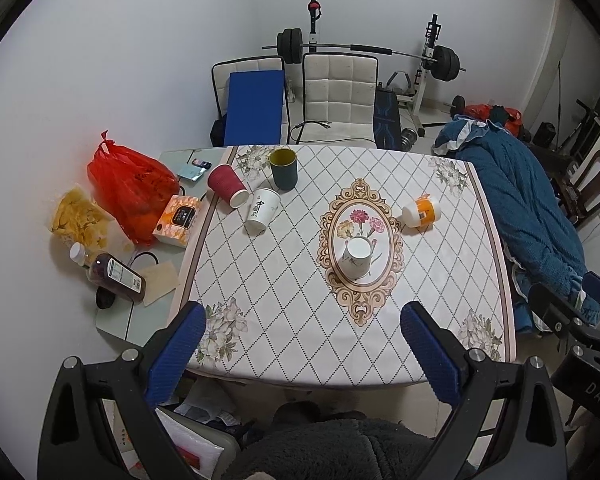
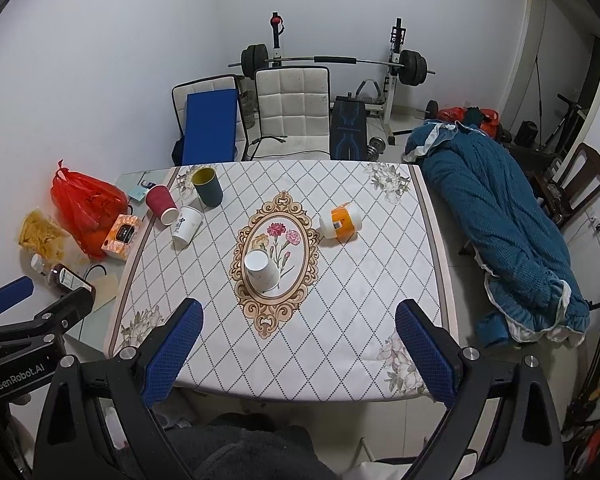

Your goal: Flip cup upside down

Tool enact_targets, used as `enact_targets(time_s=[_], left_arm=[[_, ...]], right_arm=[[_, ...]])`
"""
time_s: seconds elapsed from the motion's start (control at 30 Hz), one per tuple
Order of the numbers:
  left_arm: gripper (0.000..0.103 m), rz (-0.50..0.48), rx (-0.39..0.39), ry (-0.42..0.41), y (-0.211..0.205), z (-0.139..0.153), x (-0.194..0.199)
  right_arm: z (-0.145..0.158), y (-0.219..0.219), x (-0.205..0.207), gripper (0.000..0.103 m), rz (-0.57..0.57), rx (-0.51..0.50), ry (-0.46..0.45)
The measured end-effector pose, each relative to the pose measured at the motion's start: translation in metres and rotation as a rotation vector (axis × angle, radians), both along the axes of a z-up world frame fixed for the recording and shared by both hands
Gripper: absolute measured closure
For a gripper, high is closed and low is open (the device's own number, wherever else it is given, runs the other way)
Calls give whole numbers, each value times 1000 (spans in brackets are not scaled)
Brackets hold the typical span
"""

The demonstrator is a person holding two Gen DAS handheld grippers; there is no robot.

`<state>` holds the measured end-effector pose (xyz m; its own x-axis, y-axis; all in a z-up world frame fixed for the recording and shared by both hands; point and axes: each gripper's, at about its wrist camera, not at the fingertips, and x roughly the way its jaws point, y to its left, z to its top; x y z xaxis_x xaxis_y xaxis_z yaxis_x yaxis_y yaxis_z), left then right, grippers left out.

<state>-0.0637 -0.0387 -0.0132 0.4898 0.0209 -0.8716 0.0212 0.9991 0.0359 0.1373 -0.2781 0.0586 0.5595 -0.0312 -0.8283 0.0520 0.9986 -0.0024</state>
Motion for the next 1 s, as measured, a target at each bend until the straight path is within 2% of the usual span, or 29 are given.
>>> enact_targets(time_s=[1.0], left_arm=[[3, -34, 13, 10, 3, -1, -2]], right_arm=[[-8, 1, 3, 4, 0, 4, 24]])
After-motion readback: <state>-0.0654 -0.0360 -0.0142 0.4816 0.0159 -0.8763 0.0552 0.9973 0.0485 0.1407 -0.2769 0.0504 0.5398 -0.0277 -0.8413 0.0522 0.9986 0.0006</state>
